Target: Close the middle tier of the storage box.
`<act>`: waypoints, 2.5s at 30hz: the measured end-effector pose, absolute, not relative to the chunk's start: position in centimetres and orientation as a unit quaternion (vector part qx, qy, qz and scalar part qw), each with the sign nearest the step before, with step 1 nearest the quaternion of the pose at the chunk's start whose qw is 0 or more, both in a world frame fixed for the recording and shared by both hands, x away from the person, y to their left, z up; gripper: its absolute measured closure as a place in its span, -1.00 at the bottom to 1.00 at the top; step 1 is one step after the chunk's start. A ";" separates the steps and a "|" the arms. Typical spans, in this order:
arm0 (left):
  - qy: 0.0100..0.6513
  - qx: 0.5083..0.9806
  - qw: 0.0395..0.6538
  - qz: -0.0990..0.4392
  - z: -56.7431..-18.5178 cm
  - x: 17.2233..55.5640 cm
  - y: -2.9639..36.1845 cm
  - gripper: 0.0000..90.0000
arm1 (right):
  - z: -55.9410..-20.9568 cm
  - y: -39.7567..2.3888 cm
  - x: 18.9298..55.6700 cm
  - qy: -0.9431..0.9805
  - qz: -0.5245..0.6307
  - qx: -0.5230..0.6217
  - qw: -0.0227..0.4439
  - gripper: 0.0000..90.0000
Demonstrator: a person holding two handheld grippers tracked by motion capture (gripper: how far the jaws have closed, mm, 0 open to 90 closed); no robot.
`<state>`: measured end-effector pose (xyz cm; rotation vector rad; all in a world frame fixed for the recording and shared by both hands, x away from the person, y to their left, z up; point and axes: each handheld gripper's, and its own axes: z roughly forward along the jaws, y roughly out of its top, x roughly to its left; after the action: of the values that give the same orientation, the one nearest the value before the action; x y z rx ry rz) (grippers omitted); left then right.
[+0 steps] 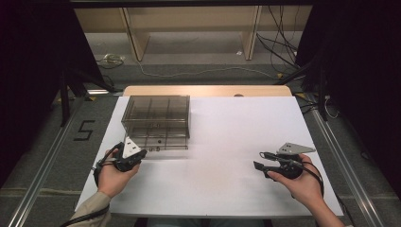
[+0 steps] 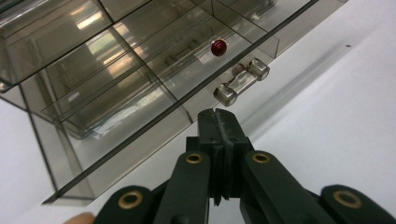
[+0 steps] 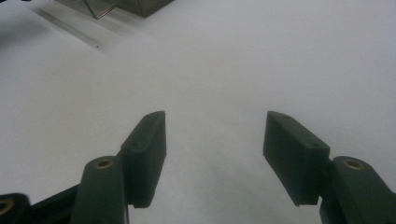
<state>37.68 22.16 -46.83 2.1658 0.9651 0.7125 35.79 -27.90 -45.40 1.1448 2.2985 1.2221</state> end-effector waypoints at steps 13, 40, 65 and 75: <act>0.364 0.828 0.324 0.276 -47.2 38.6 21.8 0.99 | -45.7 -28.0 35.8 0.800 0.423 0.402 0.142 -0.11; 0.366 0.827 0.318 0.285 -47.1 39.5 22.2 0.99 | -45.8 -27.7 35.8 0.806 0.417 0.397 0.139 -0.11; 0.369 0.824 0.320 0.286 -46.9 40.3 22.4 0.99 | -46.1 -27.6 35.8 0.813 0.406 0.396 0.131 -0.14; 0.373 0.822 0.320 0.287 -46.9 40.6 22.4 0.99 | -46.0 -27.6 35.8 0.812 0.407 0.398 0.132 -0.14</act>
<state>40.57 22.43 -46.87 2.1622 0.9804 0.7546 35.78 -27.62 -46.02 1.1540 2.3568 1.1811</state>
